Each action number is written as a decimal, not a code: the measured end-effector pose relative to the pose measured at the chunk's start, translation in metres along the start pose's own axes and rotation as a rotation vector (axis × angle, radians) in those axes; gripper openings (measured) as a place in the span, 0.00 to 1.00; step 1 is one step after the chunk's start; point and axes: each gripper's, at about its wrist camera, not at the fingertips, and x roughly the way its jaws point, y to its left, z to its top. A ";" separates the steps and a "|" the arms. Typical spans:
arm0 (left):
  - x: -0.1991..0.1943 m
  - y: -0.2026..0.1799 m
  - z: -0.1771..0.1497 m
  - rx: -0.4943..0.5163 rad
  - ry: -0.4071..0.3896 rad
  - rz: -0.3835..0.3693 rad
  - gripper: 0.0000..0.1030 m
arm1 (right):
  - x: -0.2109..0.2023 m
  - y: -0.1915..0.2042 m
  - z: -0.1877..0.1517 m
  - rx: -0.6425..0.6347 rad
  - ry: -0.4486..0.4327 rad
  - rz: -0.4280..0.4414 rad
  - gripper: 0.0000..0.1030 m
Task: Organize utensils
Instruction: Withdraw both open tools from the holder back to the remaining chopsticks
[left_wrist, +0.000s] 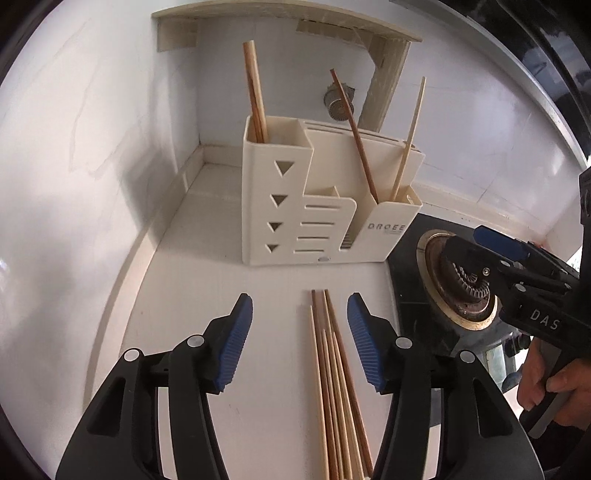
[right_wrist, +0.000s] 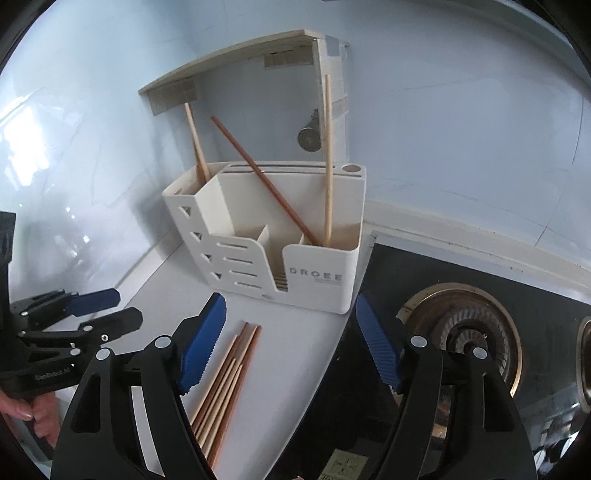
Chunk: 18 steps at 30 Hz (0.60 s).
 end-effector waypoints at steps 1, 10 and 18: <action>0.000 0.000 -0.004 -0.008 0.012 -0.002 0.53 | 0.000 0.002 -0.001 -0.007 0.009 0.003 0.73; 0.012 -0.006 -0.032 0.020 0.101 0.027 0.54 | 0.006 0.002 -0.022 0.025 0.102 0.023 0.76; 0.032 -0.011 -0.055 0.058 0.215 0.025 0.54 | 0.017 0.000 -0.044 0.024 0.191 0.029 0.79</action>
